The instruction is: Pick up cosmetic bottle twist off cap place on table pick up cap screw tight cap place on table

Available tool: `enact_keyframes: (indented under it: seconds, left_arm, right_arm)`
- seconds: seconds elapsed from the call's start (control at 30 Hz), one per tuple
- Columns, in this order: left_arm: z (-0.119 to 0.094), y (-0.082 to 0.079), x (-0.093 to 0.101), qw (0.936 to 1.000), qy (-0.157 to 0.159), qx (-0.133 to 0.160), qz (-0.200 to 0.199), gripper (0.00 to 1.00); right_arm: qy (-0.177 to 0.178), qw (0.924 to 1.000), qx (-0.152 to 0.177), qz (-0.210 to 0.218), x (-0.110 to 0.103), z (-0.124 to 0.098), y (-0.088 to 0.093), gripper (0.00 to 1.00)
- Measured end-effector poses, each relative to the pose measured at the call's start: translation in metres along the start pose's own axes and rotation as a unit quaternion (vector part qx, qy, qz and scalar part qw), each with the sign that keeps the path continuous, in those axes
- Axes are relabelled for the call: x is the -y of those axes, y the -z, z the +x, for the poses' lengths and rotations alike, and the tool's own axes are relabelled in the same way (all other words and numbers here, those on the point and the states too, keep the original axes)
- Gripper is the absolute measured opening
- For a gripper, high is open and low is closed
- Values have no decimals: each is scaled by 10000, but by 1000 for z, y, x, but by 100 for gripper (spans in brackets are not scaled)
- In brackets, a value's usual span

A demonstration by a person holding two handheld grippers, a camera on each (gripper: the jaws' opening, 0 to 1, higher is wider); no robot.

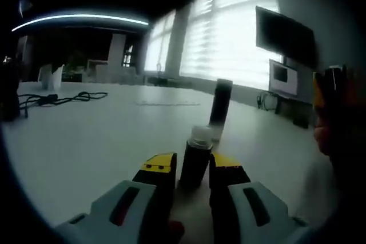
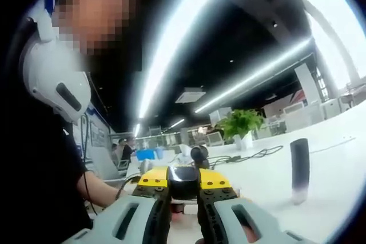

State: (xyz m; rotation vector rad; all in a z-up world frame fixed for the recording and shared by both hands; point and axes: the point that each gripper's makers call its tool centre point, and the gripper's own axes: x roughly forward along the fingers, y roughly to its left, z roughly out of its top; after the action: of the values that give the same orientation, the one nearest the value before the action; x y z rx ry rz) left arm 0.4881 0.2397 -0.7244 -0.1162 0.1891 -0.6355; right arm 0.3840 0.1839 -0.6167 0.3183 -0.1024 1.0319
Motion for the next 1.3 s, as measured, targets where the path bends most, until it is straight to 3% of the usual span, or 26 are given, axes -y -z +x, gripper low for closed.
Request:
enact_keyframes:
  seconds: [0.1,0.37,0.43,0.5,0.73,0.93,1.07,1.13,1.17,1.27,1.3]
  left_arm:
    - [-6,-2,-1,9999,19,71,-117,14]
    - [-18,-3,2,9999,122,117,30,14]
    - [-23,-7,3,9995,170,252,79,14]
    - [-28,-12,12,9980,479,391,109,13]
    - [-52,-21,18,9940,526,774,562,13]
    - [-50,-22,22,9919,599,823,765,13]
    - [-50,-22,23,9913,600,837,825,13]
    - [-50,-23,22,9915,581,856,791,13]
    - [-50,-24,22,9916,570,859,776,13]
    - [-49,-25,20,9923,547,869,688,13]
    - [-49,-25,19,9925,544,871,662,13]
  right_arm:
    - [159,9998,-23,-104,7,1,2,11]
    - [715,9969,-121,-312,33,4,8,11]
    - [915,9948,-188,-412,43,3,11,11]
    - [1045,9932,-229,-465,49,2,14,11]
    - [1454,9871,-420,-517,71,-3,29,11]
    - [1739,9810,-642,-571,86,-6,46,11]
    - [2051,9719,-941,-674,101,-12,60,11]
    - [2123,9689,-1008,-781,104,-12,62,11]
    - [2110,9706,-975,-630,105,-10,61,11]
    - [2305,9625,-1280,-645,114,-11,71,11]
    - [2290,9629,-1303,-587,115,-9,73,11]
